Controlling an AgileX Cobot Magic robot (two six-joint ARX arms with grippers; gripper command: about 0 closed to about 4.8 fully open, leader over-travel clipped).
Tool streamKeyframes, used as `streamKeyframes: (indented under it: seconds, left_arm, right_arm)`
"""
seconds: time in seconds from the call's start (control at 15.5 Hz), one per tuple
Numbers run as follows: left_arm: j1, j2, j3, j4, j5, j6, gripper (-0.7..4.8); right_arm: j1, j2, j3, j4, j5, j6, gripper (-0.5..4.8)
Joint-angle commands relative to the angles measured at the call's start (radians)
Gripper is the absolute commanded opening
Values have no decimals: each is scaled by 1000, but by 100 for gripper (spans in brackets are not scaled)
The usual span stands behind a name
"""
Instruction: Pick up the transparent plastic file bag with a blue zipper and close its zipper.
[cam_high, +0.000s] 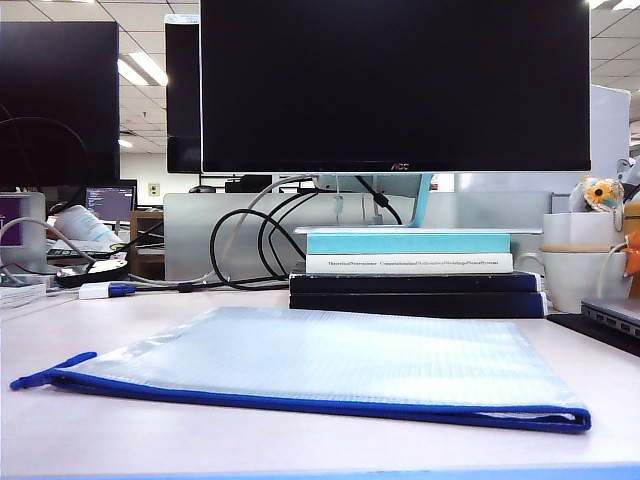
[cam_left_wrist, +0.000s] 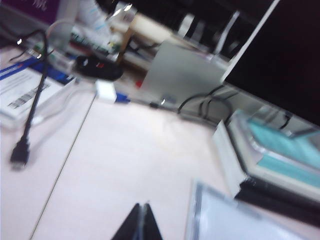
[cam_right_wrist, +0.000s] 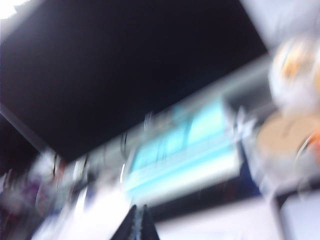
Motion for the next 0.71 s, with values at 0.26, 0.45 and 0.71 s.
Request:
streamKeyframes:
  seconds: [0.26,0.45,0.71]
  left_arm:
    - [0,230,248,-159,-116,214,-5]
    - [0,279,296,-182,-115,229,-5]
    - [0,281,299,-183,-119,229,-5]
  right_arm:
    - [177,673,415,5,-352,-172,-1]
    - [383,931,643,-108,-406,-338,-1]
    - [557,1239,911,-391,-400,-573,-1]
